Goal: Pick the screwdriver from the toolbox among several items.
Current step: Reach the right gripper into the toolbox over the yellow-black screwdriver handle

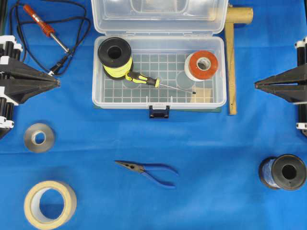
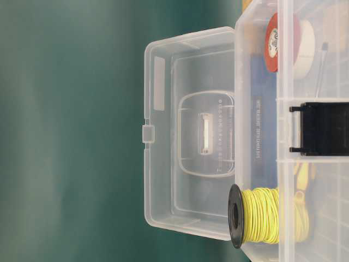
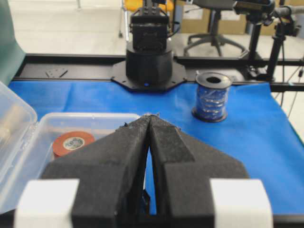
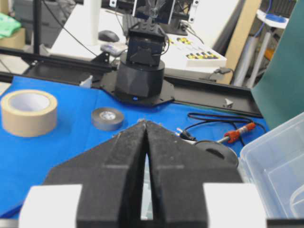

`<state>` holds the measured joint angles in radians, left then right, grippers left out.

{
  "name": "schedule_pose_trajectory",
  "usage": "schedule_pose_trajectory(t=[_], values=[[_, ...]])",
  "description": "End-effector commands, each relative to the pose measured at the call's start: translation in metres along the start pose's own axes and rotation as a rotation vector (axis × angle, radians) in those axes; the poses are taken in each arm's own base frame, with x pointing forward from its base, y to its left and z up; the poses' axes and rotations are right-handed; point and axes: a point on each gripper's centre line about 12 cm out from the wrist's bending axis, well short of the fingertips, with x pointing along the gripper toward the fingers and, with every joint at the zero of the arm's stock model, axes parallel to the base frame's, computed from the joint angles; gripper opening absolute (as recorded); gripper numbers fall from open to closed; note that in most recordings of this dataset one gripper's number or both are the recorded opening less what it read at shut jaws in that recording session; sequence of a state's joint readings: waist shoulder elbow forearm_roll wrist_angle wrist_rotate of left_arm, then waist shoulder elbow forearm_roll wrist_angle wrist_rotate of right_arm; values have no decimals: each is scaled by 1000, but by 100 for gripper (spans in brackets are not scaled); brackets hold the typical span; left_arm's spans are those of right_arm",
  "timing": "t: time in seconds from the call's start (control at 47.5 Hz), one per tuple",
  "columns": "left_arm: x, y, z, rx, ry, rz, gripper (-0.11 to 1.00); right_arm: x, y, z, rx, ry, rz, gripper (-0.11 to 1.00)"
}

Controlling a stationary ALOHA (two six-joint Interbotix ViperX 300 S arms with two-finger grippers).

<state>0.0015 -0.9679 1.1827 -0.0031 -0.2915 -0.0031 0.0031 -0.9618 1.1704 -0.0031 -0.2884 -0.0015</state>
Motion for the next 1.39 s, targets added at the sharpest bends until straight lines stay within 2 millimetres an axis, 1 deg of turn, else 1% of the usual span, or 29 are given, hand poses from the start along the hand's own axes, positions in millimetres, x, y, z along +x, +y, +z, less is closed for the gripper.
schedule_pose_trajectory(t=[0.0, 0.105, 0.274, 0.337, 0.4, 0.506, 0.527, 0.611, 0.632, 0.758, 0.822, 0.885, 0.948, 0.99, 1.053, 1.116, 1.18, 1.306, 1.369], values=[[2, 1, 7, -25, -26, 8, 0, 3, -2, 9, 8, -20, -10, 0], [3, 1, 7, -25, -21, 8, 0, 20, -2, 12, 25, 74, -12, 0], [3, 1, 6, -20, -18, 9, 0, 59, -3, 28, 39, 230, -17, 0], [3, 1, 6, -20, -18, 9, 0, 78, -6, 31, 39, 294, -25, 0], [3, 1, 6, -20, -20, 10, 0, 94, -9, 31, 42, 348, -37, 0], [4, 2, 5, -18, -17, 13, 0, 123, -18, 25, 62, 436, -65, 0], [4, 2, 5, -18, -17, 15, 0, 131, -21, 22, 75, 461, -77, 0], [4, 3, 5, -18, -17, 18, 0, 155, -33, 11, 124, 527, -118, 0], [4, 3, 5, -18, -17, 18, 0, 164, -38, 6, 148, 553, -137, 0], [3, 4, 2, -16, -11, 24, 0, 193, -55, -12, 244, 672, -207, 2], [3, 4, 2, -16, -9, 26, 0, 206, -64, -27, 279, 745, -241, 7], [3, 4, 2, -16, -8, 26, 0, 216, -71, -40, 305, 796, -269, 19], [3, 4, 1, -16, -8, 26, 0, 223, -79, -53, 327, 842, -294, 35], [3, 4, 1, -16, -6, 26, 0, 228, -84, -66, 344, 880, -315, 44], [3, 4, 1, -17, -6, 26, 0, 233, -90, -80, 364, 913, -337, 60], [3, 4, 0, -19, -6, 26, 0, 236, -95, -95, 383, 943, -355, 69], [3, 4, 1, -19, -6, 26, 0, 240, -99, -112, 400, 974, -373, 73], [2, 4, -1, -19, -3, 26, 0, 244, -101, -145, 424, 1036, -394, 72], [2, 4, -2, -17, 0, 26, 0, 247, -102, -157, 431, 1056, -401, 71]])
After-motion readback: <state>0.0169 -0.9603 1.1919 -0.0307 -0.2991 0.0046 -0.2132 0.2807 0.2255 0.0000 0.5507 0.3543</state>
